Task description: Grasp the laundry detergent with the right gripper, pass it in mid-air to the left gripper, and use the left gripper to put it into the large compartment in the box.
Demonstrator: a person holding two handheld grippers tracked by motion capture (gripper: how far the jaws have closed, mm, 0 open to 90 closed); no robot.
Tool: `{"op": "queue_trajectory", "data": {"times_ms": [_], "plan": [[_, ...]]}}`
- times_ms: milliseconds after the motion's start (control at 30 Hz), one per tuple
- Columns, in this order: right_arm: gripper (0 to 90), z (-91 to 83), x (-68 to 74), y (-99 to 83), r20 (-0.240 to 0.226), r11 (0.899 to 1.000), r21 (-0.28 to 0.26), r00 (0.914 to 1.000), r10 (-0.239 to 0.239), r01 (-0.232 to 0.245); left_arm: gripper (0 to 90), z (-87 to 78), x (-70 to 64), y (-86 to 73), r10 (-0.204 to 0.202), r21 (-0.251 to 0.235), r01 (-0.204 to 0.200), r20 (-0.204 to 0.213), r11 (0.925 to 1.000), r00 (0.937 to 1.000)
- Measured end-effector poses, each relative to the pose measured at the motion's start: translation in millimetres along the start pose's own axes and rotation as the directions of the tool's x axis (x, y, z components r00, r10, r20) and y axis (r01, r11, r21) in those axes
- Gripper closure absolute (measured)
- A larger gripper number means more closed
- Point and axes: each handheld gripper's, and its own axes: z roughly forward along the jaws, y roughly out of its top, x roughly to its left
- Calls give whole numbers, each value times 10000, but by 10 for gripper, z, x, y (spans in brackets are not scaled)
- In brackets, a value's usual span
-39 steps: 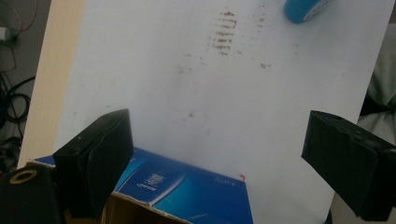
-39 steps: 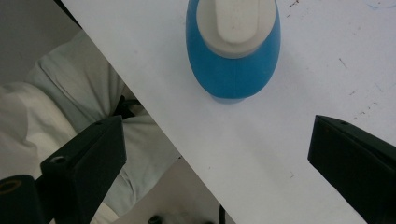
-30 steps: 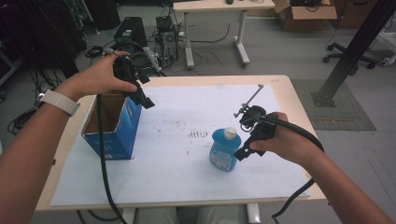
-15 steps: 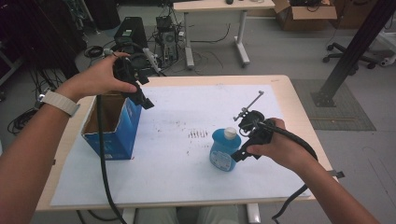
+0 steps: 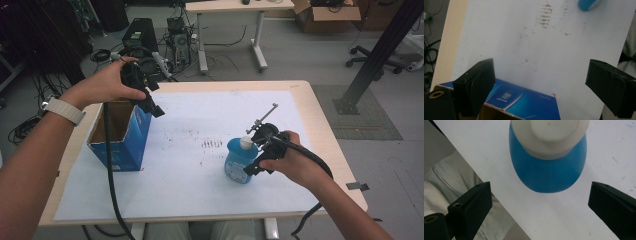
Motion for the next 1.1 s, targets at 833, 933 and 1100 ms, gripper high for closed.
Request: {"op": "queue_trajectory", "data": {"times_ms": [833, 933, 1100], "plan": [[57, 222, -67, -190, 73, 9914, -1304, 9999, 156, -145, 93, 2, 2, -16, -86, -26, 86, -90, 10000, 9999], [57, 247, -73, -200, 70, 9884, -1515, 9999, 81, -69, 93, 13, 7, -12, -97, -10, 97, -87, 10000, 9999], [57, 272, -75, -209, 62, 9843, -1765, 10000, 65, -53, 93, 26, 9, -4, -81, -6, 81, -72, 10000, 9999]]}}
